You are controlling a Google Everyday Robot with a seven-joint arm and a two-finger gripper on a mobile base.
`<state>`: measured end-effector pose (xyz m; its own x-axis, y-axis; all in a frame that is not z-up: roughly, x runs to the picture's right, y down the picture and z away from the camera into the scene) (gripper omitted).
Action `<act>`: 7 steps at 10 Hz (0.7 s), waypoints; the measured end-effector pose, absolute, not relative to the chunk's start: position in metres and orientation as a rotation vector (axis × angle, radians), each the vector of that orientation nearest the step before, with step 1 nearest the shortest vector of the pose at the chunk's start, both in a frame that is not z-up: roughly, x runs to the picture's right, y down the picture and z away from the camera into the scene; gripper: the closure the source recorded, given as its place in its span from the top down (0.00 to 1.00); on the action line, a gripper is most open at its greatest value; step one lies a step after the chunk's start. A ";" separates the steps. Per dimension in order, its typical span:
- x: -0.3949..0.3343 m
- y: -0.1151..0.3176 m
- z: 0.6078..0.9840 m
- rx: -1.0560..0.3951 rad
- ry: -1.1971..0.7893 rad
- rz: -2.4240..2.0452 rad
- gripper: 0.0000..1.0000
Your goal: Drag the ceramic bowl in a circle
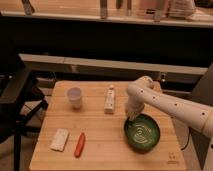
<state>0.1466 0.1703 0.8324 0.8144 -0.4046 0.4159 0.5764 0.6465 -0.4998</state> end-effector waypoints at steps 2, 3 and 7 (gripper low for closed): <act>0.144 0.174 0.826 -0.665 -0.282 -0.581 0.00; 0.146 0.178 0.822 -0.667 -0.286 -0.591 0.00; 0.163 0.181 0.821 -0.669 -0.290 -0.565 0.00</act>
<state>0.1627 0.1809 0.8206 0.8121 -0.3980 0.4268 0.5788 0.6429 -0.5017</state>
